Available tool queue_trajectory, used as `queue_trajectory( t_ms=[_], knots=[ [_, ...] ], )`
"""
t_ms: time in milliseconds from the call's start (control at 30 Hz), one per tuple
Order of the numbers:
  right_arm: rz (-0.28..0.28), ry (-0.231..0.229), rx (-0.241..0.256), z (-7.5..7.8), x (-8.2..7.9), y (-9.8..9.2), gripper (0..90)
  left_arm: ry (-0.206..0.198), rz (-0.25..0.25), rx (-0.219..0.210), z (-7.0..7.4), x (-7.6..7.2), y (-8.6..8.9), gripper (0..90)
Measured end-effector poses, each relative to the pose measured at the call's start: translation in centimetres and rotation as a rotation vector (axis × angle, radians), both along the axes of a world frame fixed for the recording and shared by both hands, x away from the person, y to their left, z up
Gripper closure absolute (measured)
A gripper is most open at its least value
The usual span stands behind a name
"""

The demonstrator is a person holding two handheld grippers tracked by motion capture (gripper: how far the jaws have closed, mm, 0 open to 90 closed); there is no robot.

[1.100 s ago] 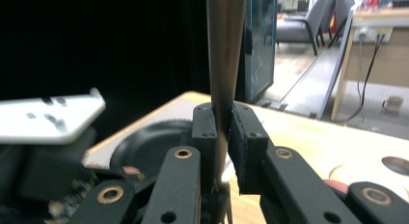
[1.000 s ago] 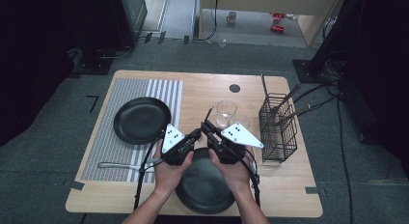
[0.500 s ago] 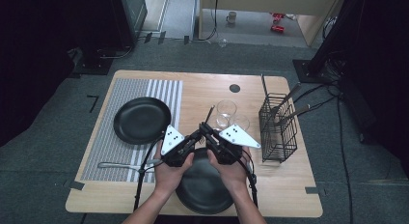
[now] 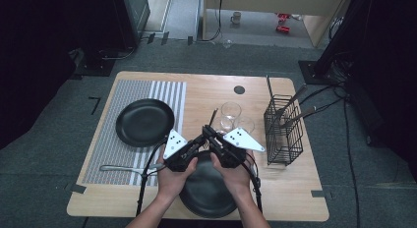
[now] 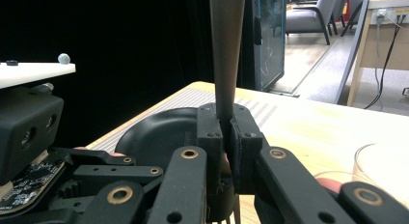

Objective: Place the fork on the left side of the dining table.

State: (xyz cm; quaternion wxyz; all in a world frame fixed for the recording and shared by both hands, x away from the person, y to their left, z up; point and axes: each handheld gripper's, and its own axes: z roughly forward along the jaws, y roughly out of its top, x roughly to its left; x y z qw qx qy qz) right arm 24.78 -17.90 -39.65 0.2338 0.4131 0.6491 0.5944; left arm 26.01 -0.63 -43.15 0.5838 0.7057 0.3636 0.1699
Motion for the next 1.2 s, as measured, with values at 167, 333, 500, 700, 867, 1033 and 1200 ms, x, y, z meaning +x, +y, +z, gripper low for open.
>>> queue_trajectory(
  t_ms=[167,333,500,700,867,1033,1200],
  knots=[
    [-0.005,0.004,-0.033,-0.2,-0.1,0.1,85.9,0.011,-0.018,0.009,-0.3,0.1,0.1,89.6],
    [-0.014,0.007,-0.043,-0.2,-0.1,0.2,86.0,-0.016,-0.038,0.044,-0.3,-0.1,0.2,82.6],
    [-0.037,0.008,-0.038,0.0,0.1,-0.2,86.1,-0.029,-0.05,0.075,-0.5,-0.4,0.3,69.1],
    [-0.049,0.006,-0.037,0.1,0.1,-0.6,86.1,-0.03,-0.039,0.087,-0.5,-0.5,0.9,58.5],
    [-0.054,0.003,-0.048,0.1,0.0,-0.9,86.1,-0.039,-0.008,0.091,0.0,-0.2,2.6,56.0],
    [-0.054,0.01,-0.055,-0.1,0.1,-0.9,86.1,-0.038,0.003,0.072,1.1,0.1,3.7,54.6],
    [-0.051,0.013,-0.062,-0.4,0.1,-0.8,86.1,-0.041,-0.003,0.073,2.1,0.2,3.9,50.1]
  ],
)
